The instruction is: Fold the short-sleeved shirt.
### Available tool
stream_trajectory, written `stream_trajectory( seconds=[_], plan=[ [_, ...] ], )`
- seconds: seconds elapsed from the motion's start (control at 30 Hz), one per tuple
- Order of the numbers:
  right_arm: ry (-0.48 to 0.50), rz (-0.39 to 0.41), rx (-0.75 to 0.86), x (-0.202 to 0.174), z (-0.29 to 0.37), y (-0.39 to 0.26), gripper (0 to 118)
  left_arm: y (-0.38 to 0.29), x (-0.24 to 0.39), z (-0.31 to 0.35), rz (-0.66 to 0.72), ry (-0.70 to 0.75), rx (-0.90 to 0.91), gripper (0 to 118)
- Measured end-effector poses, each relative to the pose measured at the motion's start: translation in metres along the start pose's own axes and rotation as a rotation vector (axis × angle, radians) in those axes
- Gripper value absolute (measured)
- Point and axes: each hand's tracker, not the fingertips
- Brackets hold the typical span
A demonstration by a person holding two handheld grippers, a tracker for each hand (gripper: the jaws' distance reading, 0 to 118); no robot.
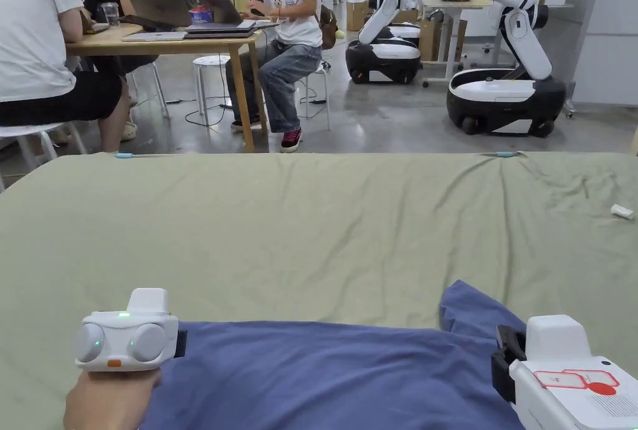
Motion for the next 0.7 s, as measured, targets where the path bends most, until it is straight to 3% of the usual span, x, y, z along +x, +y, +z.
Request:
stream_trajectory(
  seconds=[0.07, 0.1, 0.13, 0.4, 0.47, 0.5, 0.53, 0.57, 0.6, 0.63, 0.67, 0.7],
  plan=[
    [-0.014, -0.001, -0.012, 0.011, -0.009, -0.002, 0, 0.010, 0.004, -0.022, -0.011, -0.013, -0.039, 63],
    [-0.023, -0.004, -0.022, 0.019, -0.013, -0.004, 0, 0.014, 0.007, -0.033, -0.030, -0.001, -0.041, 80],
    [-0.032, -0.003, -0.031, 0.024, -0.015, -0.004, 0, 0.018, 0.010, -0.041, -0.045, 0.022, -0.029, 87],
    [-0.099, -0.048, -0.135, 0.080, -0.043, -0.011, 0, 0.026, 0.031, -0.065, -0.020, 0.053, -0.082, 90],
    [-0.103, -0.080, -0.184, 0.094, -0.060, -0.009, 0, 0.030, 0.033, -0.060, -0.056, 0.046, -0.086, 80],
    [-0.094, -0.106, -0.216, 0.102, -0.071, -0.008, 0, 0.032, 0.034, -0.056, -0.081, -0.001, -0.095, 65],
    [-0.102, -0.120, -0.239, 0.109, -0.081, -0.005, 0, 0.034, 0.035, -0.051, -0.063, -0.059, -0.109, 33],
    [-0.100, -0.133, -0.250, 0.114, -0.092, -0.003, 0, 0.036, 0.038, -0.047, -0.040, -0.103, -0.119, 10],
    [-0.103, -0.140, -0.273, 0.119, -0.104, -0.002, 0, 0.041, 0.037, -0.050, -0.061, -0.078, -0.114, 0],
    [-0.099, -0.139, -0.297, 0.123, -0.117, 0.000, 0, 0.041, 0.042, -0.047, -0.119, -0.055, -0.106, 0],
    [-0.100, -0.136, -0.331, 0.126, -0.130, 0.001, 9, 0.042, 0.045, -0.043, -0.151, -0.043, -0.107, 0],
    [-0.092, -0.123, -0.361, 0.128, -0.143, 0.003, 30, 0.044, 0.046, -0.039, -0.149, -0.058, -0.108, 0]
  ],
)
